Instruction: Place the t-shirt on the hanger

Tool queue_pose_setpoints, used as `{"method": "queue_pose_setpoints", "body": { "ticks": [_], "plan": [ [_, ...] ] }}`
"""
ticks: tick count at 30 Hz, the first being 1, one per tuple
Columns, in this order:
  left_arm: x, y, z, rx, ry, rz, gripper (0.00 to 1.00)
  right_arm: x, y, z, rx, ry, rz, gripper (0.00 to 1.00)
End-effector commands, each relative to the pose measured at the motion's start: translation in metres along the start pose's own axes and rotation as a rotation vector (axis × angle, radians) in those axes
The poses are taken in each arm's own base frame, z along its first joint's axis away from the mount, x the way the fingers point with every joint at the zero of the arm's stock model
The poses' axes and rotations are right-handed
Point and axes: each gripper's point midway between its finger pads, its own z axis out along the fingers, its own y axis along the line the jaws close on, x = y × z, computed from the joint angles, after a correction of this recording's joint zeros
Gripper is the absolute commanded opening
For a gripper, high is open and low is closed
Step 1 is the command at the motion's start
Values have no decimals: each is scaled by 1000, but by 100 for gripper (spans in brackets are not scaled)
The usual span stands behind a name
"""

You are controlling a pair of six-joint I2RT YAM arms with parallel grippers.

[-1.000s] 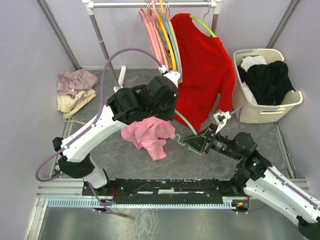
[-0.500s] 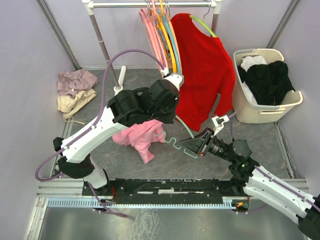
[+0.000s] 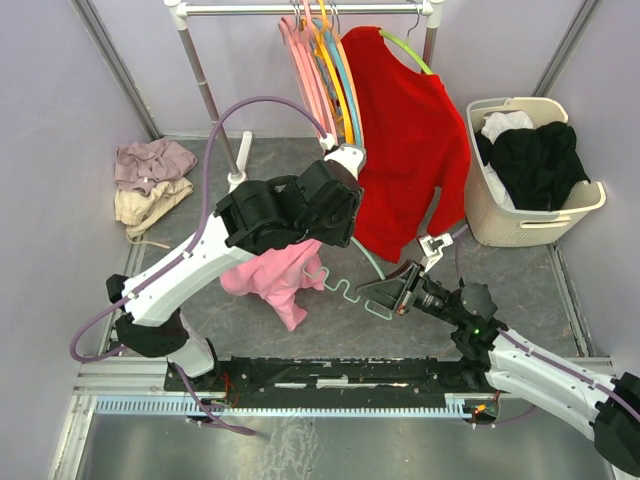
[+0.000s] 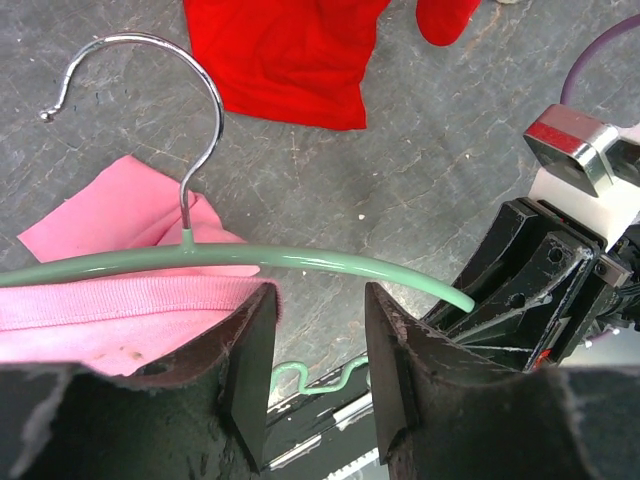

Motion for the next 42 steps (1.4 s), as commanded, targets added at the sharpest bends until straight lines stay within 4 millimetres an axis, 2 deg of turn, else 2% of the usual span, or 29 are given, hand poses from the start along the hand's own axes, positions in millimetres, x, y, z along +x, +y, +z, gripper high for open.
{"method": "queue_pose_setpoints", "body": {
  "ticks": [1, 4, 8, 14, 19, 23, 27, 35, 38, 42],
  "plan": [
    [-17, -2, -8, 14, -71, 19, 48, -14, 40, -2, -175, -59, -26, 2],
    [-8, 9, -4, -39, -46, 32, 48, -12, 34, -2, -156, -59, -20, 2],
    [14, 20, 11, -100, -2, 47, 49, -7, 24, -2, -129, -44, -13, 2],
    [38, 19, 33, -77, 14, 39, 50, 4, 6, -5, -84, -23, 15, 2],
    [42, 13, 40, -61, 44, 54, 57, 8, -3, -9, -63, -31, 17, 2],
    [38, 3, 37, -11, 40, 35, 61, 10, -3, -10, -64, -22, 15, 2],
    [34, -1, 31, 14, 33, 20, 76, 11, -4, -11, -58, -19, 17, 2],
    [29, 8, 13, 10, -7, -11, 79, 10, -3, -10, -60, -19, 12, 2],
    [21, 25, 2, -61, -42, -26, 79, 12, -5, -10, -59, -14, 13, 2],
    [22, 72, -13, -277, -79, -48, 79, 11, -3, -9, -67, -12, 17, 2]
  ]
}}
